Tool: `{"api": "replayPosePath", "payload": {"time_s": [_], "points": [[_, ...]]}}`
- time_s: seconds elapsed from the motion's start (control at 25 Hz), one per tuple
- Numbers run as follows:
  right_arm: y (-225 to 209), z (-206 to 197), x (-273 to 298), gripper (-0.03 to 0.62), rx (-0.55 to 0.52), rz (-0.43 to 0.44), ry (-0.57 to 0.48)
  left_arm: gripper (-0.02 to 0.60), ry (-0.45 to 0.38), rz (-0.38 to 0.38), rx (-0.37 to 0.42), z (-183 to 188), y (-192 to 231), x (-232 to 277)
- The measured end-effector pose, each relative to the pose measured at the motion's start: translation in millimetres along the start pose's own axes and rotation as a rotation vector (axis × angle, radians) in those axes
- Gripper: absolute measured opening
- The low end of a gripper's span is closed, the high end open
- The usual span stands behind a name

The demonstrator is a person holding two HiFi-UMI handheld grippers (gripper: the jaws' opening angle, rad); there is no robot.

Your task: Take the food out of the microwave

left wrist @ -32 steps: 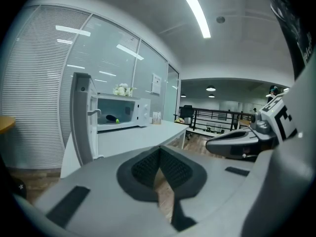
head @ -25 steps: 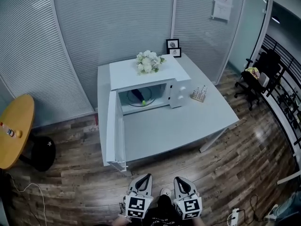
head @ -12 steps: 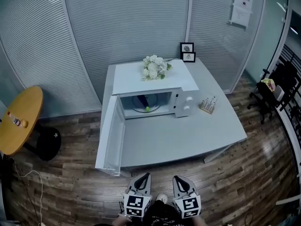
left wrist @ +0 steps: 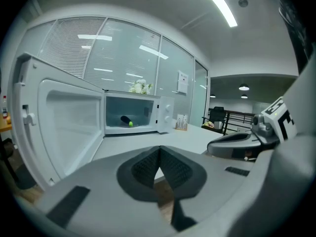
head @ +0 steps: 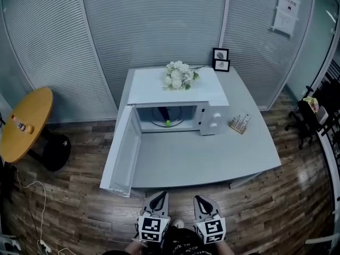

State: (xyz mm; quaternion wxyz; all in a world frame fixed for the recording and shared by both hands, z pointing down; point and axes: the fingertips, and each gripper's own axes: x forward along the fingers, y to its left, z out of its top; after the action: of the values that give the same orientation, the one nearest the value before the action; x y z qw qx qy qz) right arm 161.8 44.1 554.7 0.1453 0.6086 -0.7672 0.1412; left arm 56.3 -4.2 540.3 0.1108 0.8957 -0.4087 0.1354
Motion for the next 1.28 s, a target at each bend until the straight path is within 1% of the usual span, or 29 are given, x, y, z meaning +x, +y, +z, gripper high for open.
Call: {"api": "replayPosePath", "payload": {"time_s": [0.16,0.28,0.56,0.8,1.0,1.28], "points": [[-1,3,9,0.005,-0.007,0.015,0.017,0.008,0.003,-0.011,0.002,5,6,11],[-6,6,21,0.005,-0.003,0.023,0.019,0.008,0.001,0.004,-0.006,7,19,23],[-29,25,58,0.005,0.023,0.001,0.013,0.008,-0.008,0.015,0.003,23,45,57],[-44,41,93,0.005,0.037,-0.014,0.023,0.008,-0.008,0.001,0.004,36,60,86],[-55,51,121,0.005,0.069,-0.026,0.028,0.008,-0.007,-0.005,0.004,43,73,107],[-61,83,163,0.006,0.069,-0.029,0.004,0.008,-0.014,-0.017,0.034,61,89,125]]}}
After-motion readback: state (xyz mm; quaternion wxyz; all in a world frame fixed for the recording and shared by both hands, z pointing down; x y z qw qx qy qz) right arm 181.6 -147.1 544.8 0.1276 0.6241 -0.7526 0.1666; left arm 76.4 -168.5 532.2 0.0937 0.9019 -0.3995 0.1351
